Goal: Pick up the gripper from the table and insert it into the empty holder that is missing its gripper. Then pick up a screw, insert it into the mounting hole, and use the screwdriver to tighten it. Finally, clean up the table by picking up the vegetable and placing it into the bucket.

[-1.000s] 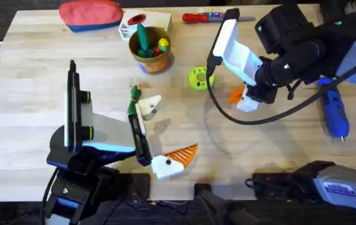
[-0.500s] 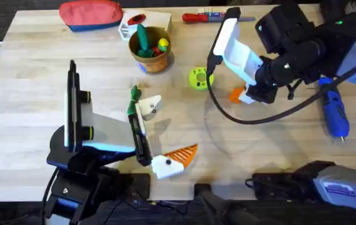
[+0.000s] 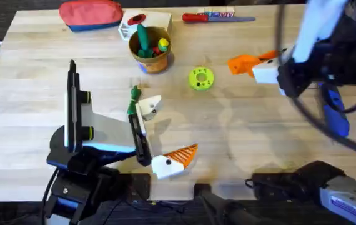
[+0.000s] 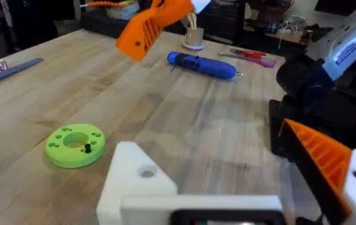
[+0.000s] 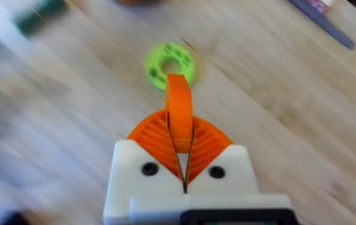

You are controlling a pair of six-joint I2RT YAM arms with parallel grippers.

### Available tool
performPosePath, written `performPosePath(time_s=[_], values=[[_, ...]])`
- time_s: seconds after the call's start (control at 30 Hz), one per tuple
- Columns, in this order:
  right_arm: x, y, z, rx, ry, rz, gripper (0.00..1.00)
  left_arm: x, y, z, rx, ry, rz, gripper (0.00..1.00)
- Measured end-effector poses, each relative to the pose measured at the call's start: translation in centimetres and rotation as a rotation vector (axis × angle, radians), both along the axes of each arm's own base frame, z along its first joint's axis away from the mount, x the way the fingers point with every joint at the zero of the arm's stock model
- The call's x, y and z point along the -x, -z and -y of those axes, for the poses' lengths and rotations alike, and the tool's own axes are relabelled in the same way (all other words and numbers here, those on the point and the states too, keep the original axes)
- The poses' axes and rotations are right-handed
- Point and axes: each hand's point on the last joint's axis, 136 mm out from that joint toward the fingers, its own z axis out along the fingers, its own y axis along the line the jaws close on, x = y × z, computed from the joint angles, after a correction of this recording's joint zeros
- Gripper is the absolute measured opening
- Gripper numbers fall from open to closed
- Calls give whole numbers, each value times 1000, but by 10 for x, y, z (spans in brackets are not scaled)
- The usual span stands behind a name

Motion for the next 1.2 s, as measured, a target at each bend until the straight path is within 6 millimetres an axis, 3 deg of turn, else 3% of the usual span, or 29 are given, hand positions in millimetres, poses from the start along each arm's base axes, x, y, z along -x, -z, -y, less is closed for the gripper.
performPosePath(time_s=[0.1, 0.13, 0.17, 0.27, 0.5, 0.77, 1.2], values=[[10, -13, -19, -183, -3, -29, 4, 0, 0, 0, 0, 0, 0, 991], [15, -10, -27, -246, -7, -72, 4, 0, 0, 0, 0, 0, 0, 991], [28, 10, -45, -390, 22, -261, 4, 0, 0, 0, 0, 0, 0, 991], [37, 27, -58, -502, 105, -465, 4, 0, 0, 0, 0, 0, 0, 991], [45, 29, -90, -691, 99, -741, 4, 0, 0, 0, 0, 0, 0, 991], [55, 47, -115, -790, 31, -1026, 4, 0, 0, 0, 0, -3, 0, 991], [48, 42, -139, -873, -68, -1115, 4, -4, 0, -2, -1, -26, 0, 991]])
